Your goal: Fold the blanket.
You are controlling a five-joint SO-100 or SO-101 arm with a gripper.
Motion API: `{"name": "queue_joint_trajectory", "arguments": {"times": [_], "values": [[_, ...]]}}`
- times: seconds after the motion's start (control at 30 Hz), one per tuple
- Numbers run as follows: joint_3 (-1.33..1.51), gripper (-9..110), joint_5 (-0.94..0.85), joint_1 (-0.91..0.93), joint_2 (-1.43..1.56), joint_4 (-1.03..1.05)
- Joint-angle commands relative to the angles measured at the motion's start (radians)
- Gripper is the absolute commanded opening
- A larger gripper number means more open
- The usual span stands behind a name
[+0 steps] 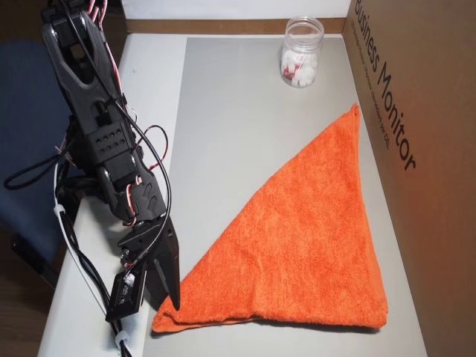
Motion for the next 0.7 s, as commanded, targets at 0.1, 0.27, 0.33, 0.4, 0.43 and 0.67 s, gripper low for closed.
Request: {"name": "queue_joint_trajectory", "arguments": {"times": [0.1, 0.27, 0.33, 0.4, 0.43, 0.67], "values": [[0.002, 0, -0.095, 0.071, 0.018, -0.005], [-0.017, 0, -0.094, 0.092, 0.020, -0.018], [-0.023, 0, -0.094, 0.092, 0.029, -0.020], [-0.021, 0, -0.094, 0.091, 0.054, -0.020], [-0.015, 0, -0.094, 0.087, 0.071, -0.020], [-0.009, 0, -0.098, 0.080, 0.195, -0.006]]}}
